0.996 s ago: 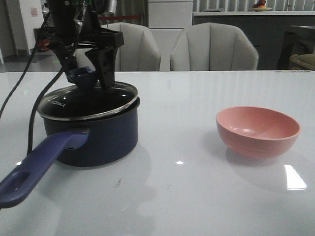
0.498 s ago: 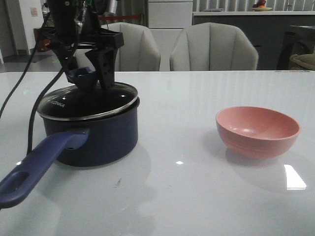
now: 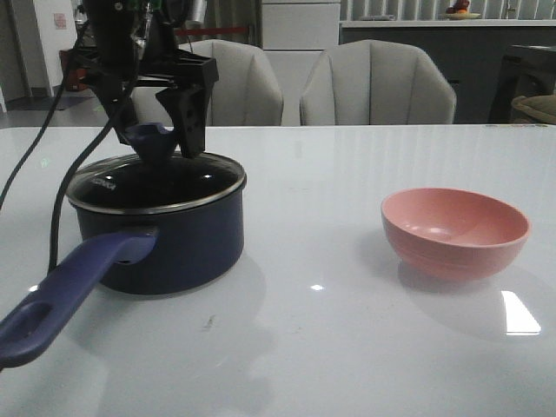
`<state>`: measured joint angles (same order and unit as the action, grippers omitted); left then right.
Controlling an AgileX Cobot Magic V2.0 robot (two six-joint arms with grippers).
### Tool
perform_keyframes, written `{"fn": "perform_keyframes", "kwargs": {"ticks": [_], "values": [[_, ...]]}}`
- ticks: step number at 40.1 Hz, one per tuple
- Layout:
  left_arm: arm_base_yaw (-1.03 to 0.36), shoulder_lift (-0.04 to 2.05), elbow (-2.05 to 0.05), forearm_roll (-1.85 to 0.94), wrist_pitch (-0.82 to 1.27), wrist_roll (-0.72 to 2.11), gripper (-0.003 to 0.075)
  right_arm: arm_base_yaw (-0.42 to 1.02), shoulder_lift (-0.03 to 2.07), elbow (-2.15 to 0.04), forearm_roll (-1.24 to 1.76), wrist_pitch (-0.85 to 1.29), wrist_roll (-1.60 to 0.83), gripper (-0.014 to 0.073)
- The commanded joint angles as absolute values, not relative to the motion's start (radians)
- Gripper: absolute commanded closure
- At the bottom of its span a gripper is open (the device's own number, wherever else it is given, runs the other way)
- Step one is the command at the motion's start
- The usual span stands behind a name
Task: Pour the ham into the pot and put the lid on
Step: 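Lower the glass lid onto the saucepan with the left gripper, then open the left gripper and raise it off the lid knob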
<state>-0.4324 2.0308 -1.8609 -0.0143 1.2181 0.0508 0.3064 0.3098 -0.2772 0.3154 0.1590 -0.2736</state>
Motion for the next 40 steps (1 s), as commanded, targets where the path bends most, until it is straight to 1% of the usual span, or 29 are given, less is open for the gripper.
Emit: {"fn": "perform_keyframes", "kwargs": {"ticks": [1,11,18,30,35,40], "values": [[-0.438,1.975,-1.888,-0.014,1.19,0.045,0.0095,0.309,0.315,-0.305,0.323,0.074,-0.283,0.0435],[-0.438,1.975,-1.888,-0.014,1.195,0.045,0.0094,0.309,0.315,-0.305,0.323,0.074,-0.283,0.0435],[-0.434,1.97,-1.929,-0.012,1.27,0.045,0.0095,0.309,0.315,-0.305,0.323,0.074,-0.283,0.0435],[-0.407,1.855,-1.918,-0.022,1.27,0.045,0.0095,0.309,0.315,-0.305,0.323,0.074,-0.283,0.0435],[-0.407,1.776,-1.844,-0.022,1.251,0.047,0.0095,0.309,0.315,-0.305,0.323,0.074,-0.283,0.0435],[-0.407,1.676,-1.714,-0.022,1.181,0.049,0.0095,0.309,0.315,-0.305,0.323,0.074,-0.283,0.0435]]}}
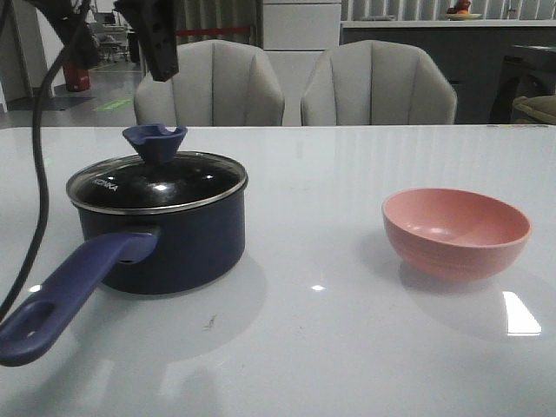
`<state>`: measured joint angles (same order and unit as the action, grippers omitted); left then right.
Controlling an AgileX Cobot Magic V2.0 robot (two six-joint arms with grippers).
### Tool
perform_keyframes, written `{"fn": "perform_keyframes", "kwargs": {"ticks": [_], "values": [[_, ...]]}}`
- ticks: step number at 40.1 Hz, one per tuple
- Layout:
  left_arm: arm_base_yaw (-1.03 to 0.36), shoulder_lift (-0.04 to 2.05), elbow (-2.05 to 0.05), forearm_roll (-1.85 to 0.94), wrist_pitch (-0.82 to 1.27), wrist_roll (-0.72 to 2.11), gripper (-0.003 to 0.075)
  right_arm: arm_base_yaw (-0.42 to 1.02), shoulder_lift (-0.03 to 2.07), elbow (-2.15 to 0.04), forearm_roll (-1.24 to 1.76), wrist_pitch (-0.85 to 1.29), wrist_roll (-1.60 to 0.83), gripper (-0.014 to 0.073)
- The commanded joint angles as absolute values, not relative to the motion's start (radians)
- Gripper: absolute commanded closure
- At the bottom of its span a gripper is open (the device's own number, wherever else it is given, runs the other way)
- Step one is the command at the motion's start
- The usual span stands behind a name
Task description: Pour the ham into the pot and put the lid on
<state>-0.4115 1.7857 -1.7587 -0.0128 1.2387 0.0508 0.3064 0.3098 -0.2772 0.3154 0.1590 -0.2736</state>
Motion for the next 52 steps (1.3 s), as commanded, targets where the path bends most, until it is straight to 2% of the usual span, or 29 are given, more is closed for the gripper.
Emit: {"fn": "perform_keyframes", "kwargs": {"ticks": [1,21,37,45,49,52], "values": [[-0.407,1.658,-1.681,-0.022,1.163,0.049,0.0095,0.309,0.315,-0.305,0.323,0.074,-0.283,0.0435],[-0.407,1.132,-1.063,-0.03,0.867,0.049,0.0095,0.309,0.315,-0.305,0.323,0.074,-0.283,0.0435],[-0.407,0.642,-0.66,-0.053,0.586,0.049,0.0095,0.309,0.315,-0.305,0.323,0.074,-0.283,0.0435],[-0.407,0.419,-0.506,-0.052,0.529,0.049,0.0101,0.309,0.315,-0.305,0.323,0.074,-0.283,0.0435],[-0.407,0.336,-0.446,-0.049,0.505,0.049,0.0195,0.309,0.315,-0.305,0.323,0.074,-0.283,0.0435],[-0.407,0.286,-0.431,-0.051,0.477,0.049,0.035,0.309,0.315,-0.305,0.323,0.074,-0.283,0.0435]]}}
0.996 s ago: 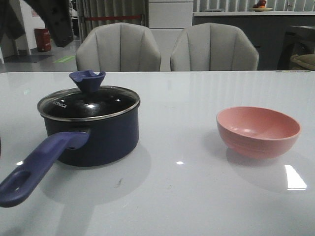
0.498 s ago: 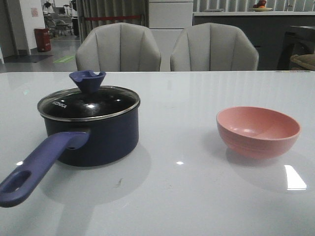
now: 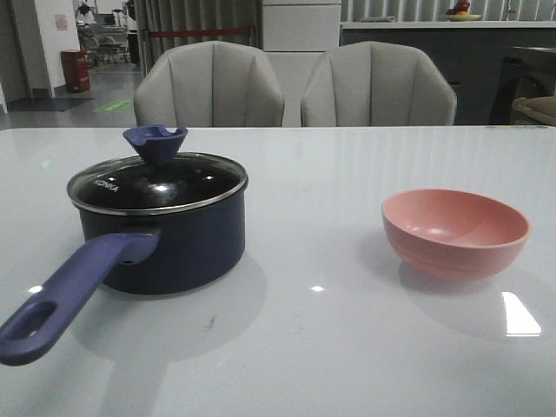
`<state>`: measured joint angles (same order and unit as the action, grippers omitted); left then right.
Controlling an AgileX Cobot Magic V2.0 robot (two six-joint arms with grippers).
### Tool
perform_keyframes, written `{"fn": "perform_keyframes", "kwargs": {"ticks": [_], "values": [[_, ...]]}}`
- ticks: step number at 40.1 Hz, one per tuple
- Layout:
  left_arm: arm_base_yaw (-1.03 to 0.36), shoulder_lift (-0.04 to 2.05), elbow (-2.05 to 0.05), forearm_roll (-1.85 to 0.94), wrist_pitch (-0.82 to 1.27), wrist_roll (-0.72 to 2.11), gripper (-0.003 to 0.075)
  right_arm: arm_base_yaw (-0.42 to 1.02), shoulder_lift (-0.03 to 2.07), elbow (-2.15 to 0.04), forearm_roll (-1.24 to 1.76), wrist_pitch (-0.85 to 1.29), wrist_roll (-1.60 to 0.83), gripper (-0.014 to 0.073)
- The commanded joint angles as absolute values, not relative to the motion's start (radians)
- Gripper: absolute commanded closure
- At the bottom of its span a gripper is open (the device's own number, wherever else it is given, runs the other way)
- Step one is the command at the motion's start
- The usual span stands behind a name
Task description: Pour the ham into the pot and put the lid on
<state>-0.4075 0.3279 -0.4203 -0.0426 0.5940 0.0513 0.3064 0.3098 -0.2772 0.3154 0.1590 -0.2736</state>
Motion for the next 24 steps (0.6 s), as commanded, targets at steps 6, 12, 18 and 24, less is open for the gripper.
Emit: {"fn": "perform_keyframes", "kwargs": {"ticks": [6,12,18,24], "values": [[-0.407,0.244,-0.429,-0.049,0.457,0.049,0.0599,0.309,0.315,-0.305,0.323,0.074,-0.283,0.0435],[-0.407,0.243,-0.429,-0.056,0.455,0.049,0.0589,0.309,0.315,-0.305,0.323,0.074,-0.283,0.0435],[-0.407,0.243,-0.429,-0.056,0.455,0.049,0.0589,0.309,0.315,-0.305,0.323,0.074,-0.283,0.0435],[-0.407,0.243,-0.429,-0.056,0.455,0.049,0.0589,0.309,0.315,-0.305,0.323,0.074,-0.283,0.0435]]}}
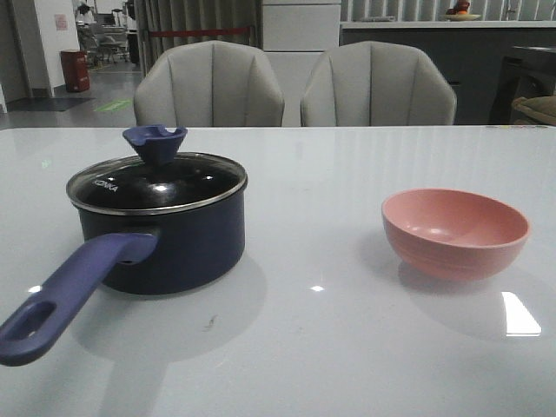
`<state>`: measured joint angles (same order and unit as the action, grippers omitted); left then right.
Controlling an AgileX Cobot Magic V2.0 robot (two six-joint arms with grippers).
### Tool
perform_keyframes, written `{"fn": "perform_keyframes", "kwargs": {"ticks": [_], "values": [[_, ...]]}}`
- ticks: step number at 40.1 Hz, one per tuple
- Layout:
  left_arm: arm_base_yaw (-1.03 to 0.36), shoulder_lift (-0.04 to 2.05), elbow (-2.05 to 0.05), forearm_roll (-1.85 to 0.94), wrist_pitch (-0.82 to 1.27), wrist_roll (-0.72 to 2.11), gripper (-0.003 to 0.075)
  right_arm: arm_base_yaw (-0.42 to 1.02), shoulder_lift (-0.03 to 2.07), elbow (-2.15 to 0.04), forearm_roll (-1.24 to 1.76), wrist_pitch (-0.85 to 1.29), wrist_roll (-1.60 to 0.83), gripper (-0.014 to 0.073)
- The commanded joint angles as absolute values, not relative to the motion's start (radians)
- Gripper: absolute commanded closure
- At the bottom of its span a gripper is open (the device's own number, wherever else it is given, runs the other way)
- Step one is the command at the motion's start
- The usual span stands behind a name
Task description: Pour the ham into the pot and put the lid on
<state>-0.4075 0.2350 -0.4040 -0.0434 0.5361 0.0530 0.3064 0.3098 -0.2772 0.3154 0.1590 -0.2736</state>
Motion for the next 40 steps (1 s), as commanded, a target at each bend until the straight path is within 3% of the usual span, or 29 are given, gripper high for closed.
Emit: {"fn": "perform_keyframes", "kwargs": {"ticks": [1,12,18,30,40], "values": [[-0.407,0.243,-0.429,-0.056,0.455,0.049,0.0589,0.309,0.315,-0.305,0.323,0.074,-0.283,0.0435],[-0.407,0.243,-0.423,-0.056,0.45,0.049,0.0589,0.309,0.315,-0.305,0.323,0.074,-0.283,0.0435],[-0.389,0.226,-0.329,-0.033,0.303,0.049,0.0589,0.309,0.315,-0.305,0.323,0.074,-0.283,0.0435],[-0.159,0.068,-0.077,-0.056,-0.024,0.049,0.0589,0.309,0.315,-0.305,0.323,0.074,-0.283,0.0435],[-0.069,-0.023,0.025,-0.056,-0.044,0.049,0.0589,0.309,0.315,-0.305,0.323,0.074,-0.283,0.0435]]}}
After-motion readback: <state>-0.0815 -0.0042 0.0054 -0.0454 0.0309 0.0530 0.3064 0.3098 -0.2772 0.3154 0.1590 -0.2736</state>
